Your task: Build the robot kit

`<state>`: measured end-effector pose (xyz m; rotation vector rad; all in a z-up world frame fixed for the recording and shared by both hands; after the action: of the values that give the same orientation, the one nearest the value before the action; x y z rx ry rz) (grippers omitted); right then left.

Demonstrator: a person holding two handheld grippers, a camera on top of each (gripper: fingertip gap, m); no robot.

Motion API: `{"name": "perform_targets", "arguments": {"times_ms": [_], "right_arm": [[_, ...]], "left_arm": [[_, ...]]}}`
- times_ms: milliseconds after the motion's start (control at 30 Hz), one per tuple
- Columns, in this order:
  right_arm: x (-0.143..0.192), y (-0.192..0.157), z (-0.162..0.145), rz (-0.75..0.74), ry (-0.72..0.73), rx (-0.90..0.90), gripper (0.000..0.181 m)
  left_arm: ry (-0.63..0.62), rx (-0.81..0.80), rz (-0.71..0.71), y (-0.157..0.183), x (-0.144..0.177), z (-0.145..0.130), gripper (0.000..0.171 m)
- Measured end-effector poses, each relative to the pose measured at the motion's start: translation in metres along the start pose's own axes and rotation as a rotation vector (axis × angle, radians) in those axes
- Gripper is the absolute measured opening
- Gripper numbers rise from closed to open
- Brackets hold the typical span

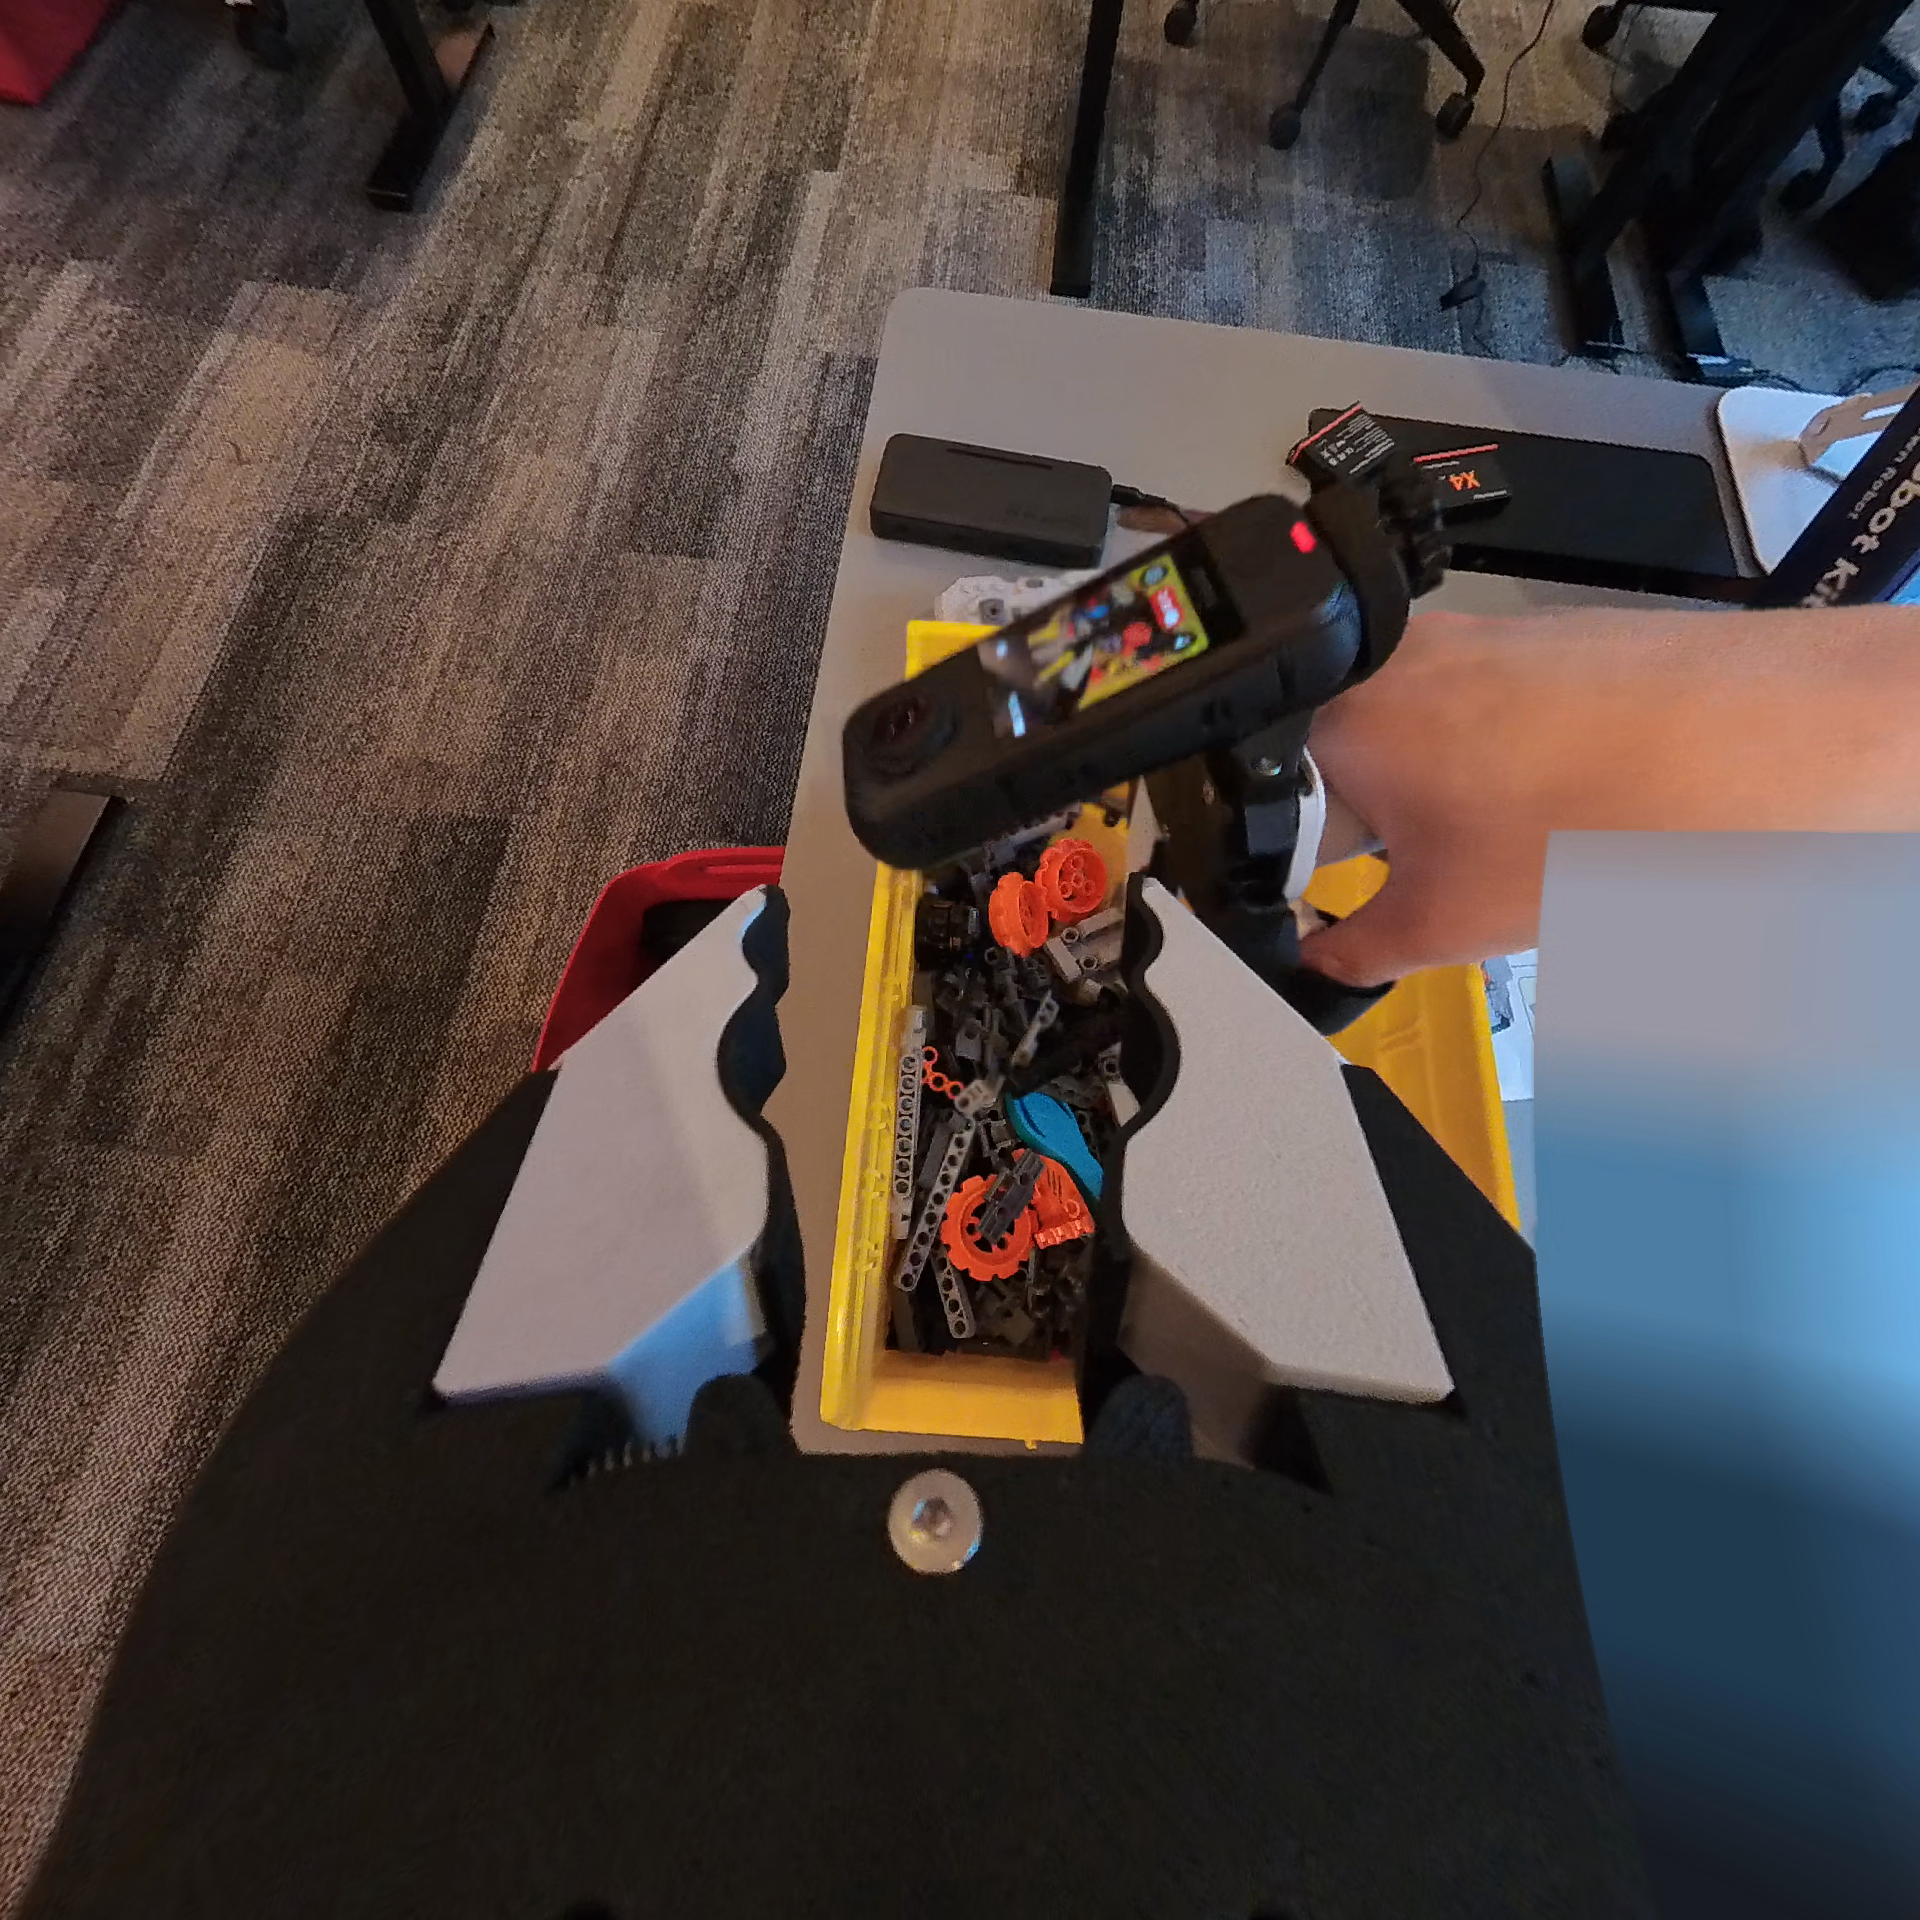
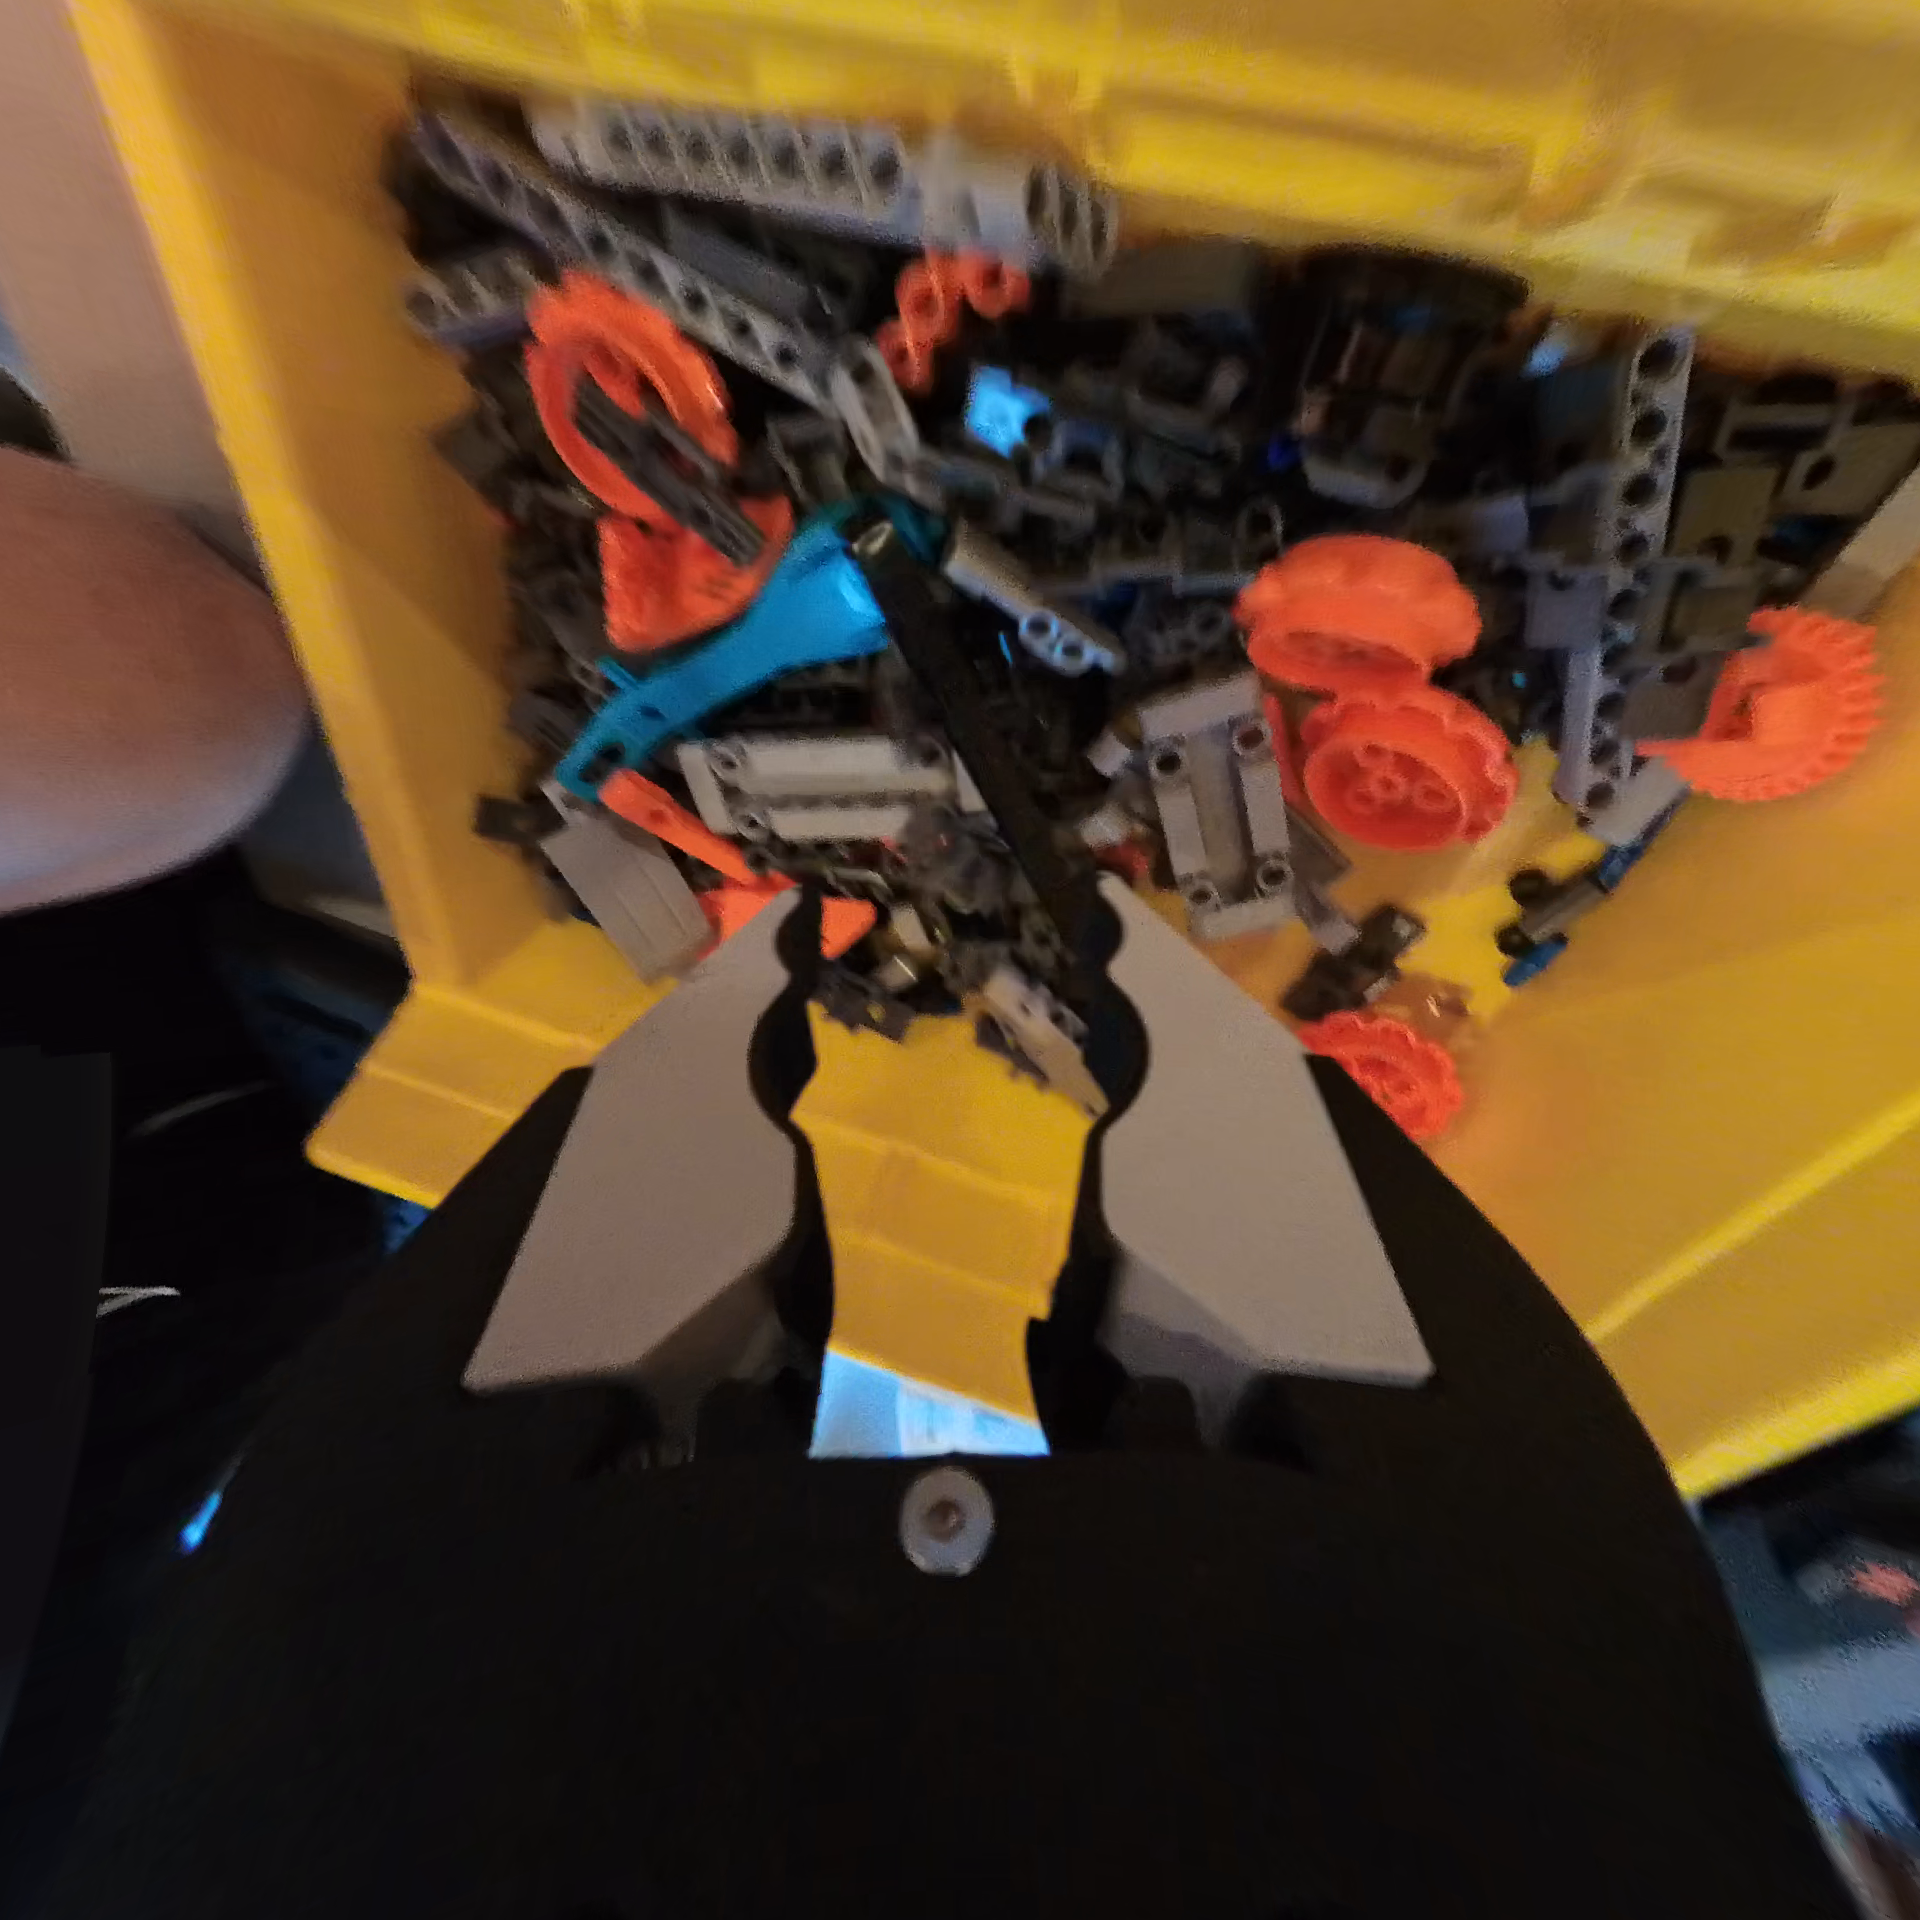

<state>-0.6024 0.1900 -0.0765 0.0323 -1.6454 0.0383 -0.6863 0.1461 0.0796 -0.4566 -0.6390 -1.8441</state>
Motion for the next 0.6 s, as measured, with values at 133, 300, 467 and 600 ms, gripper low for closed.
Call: {"name": "perform_targets", "arguments": {"times_ms": [133,300,467,600], "right_arm": [[-0.02,0.016,-0.036,-0.15,-0.217,0.107,0.069],[-0.044,0.023,-0.061,-0.222,-0.348,0.213,0.068],[-0.048,0.019,-0.058,-0.209,-0.343,0.228,0.044],[-0.038,0.01,-0.047,-0.159,-0.273,0.236,0.044]], "left_arm": [[-0.007,-0.003,-0.004,0.001,-0.001,0.0,0.062],[-0.007,-0.019,-0.022,0.005,-0.001,0.0,0.061],[-0.011,-0.02,-0.025,0.005,-0.002,0.0,0.061],[-0.01,-0.021,-0.022,0.006,-0.002,0.0,0.061]]}}
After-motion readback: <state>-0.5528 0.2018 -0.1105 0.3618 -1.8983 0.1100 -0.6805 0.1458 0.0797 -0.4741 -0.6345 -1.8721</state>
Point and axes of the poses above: each gripper's, where its closed fingertips meet, x back along the fingers, z out of its top, y = z × x across the jaws, the point moved 4 cm from there along x, back along the fingers, and after that the axes turned 15 degrees about -z, right-handed, at the moved point
